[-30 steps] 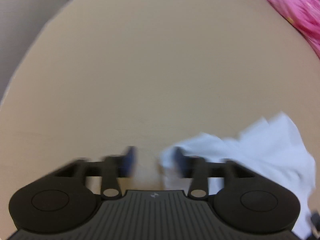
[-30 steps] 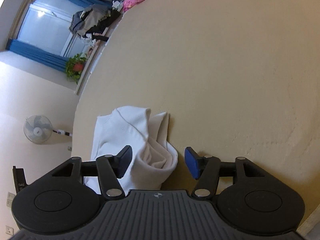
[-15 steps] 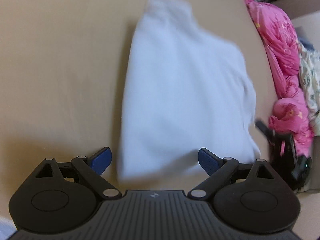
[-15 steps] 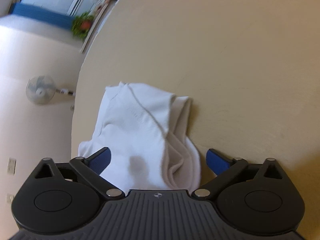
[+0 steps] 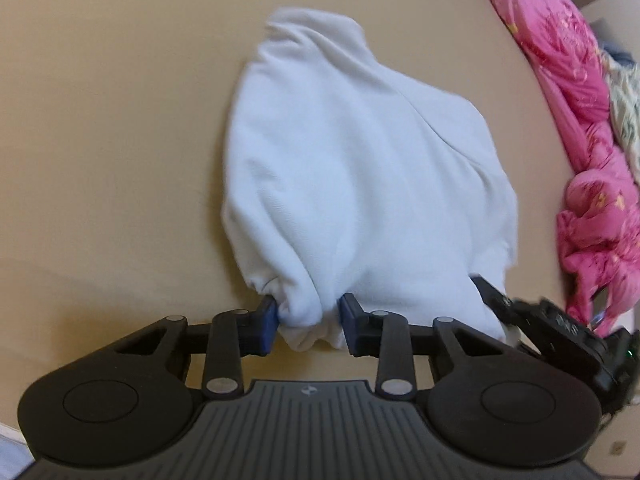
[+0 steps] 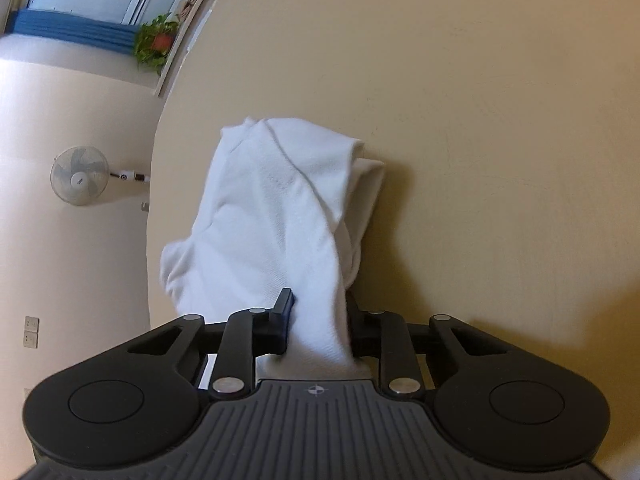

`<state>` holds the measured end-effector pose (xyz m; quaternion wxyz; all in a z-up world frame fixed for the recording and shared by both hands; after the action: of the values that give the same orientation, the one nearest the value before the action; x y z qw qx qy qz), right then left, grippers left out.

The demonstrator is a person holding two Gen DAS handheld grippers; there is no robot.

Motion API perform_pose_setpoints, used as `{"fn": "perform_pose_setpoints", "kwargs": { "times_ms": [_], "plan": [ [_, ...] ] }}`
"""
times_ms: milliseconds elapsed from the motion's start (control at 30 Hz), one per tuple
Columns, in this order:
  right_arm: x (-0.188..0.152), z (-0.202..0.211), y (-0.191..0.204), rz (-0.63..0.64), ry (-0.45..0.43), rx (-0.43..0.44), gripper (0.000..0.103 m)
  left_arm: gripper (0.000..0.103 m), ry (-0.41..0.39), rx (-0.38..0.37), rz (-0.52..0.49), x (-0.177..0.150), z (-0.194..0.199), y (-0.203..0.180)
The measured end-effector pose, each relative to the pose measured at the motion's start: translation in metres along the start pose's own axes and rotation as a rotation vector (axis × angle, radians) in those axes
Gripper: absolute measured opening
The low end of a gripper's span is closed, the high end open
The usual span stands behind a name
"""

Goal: Fold small clothes

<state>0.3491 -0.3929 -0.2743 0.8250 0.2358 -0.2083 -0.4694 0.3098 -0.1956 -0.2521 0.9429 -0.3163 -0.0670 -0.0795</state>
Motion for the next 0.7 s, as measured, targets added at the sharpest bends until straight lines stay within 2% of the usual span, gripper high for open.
{"fn": "perform_pose_setpoints", "kwargs": {
  "times_ms": [67,133,200,233,267,300,367,433,467,533,600,700],
  "plan": [
    [-0.017,0.008,-0.001,-0.002,-0.016,-0.004,0.024,0.038,0.02,0.007,0.003,0.001,0.004,0.011],
    [-0.028,0.012,-0.007,0.0,-0.047,-0.017,0.024,0.049,0.033,0.019,0.009,-0.003,0.007,0.023],
    [-0.028,0.01,-0.016,-0.031,-0.057,-0.011,0.025,0.061,0.015,0.071,0.001,0.0,0.003,0.029],
    [-0.026,0.008,-0.022,-0.056,-0.047,-0.013,0.029,0.067,0.006,0.09,0.002,-0.001,0.004,0.032],
    [-0.023,0.005,-0.025,-0.075,-0.044,-0.019,0.032,0.079,-0.009,0.113,0.002,-0.002,0.005,0.035],
    [-0.02,0.007,-0.028,-0.082,-0.052,-0.026,0.034,0.086,-0.024,0.145,-0.01,-0.003,0.007,0.038],
    [-0.013,0.018,-0.03,-0.04,-0.117,-0.088,0.05,0.088,-0.049,0.246,-0.05,-0.004,0.011,0.044],
    [-0.011,0.035,-0.036,0.044,-0.203,-0.199,0.06,0.092,-0.072,0.365,-0.101,-0.009,0.017,0.051],
    [-0.011,0.044,-0.04,0.089,-0.244,-0.28,0.065,0.092,-0.088,0.401,-0.123,-0.013,0.021,0.051],
    [-0.01,0.061,-0.047,0.157,-0.308,-0.374,0.067,0.092,-0.116,0.475,-0.174,-0.018,0.027,0.045],
    [-0.017,0.079,-0.036,0.252,-0.383,-0.405,0.068,0.092,-0.158,0.541,-0.271,-0.024,0.036,0.03],
    [-0.035,0.089,0.008,0.416,-0.447,-0.342,0.077,0.092,-0.202,0.561,-0.367,-0.03,0.039,0.003]
  ]
}}
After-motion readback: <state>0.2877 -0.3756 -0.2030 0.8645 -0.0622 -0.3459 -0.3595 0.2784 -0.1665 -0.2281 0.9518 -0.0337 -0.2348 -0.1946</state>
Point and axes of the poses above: each gripper's, at about its wrist camera, not at the fingertips, and z roughly against the way its jaws point, y to its left, x to its top, the point moved 8 cm from there along -z, roughly the way its jaws point, and after that the axes turned 14 degrees about -x, right-handed, at the moved point
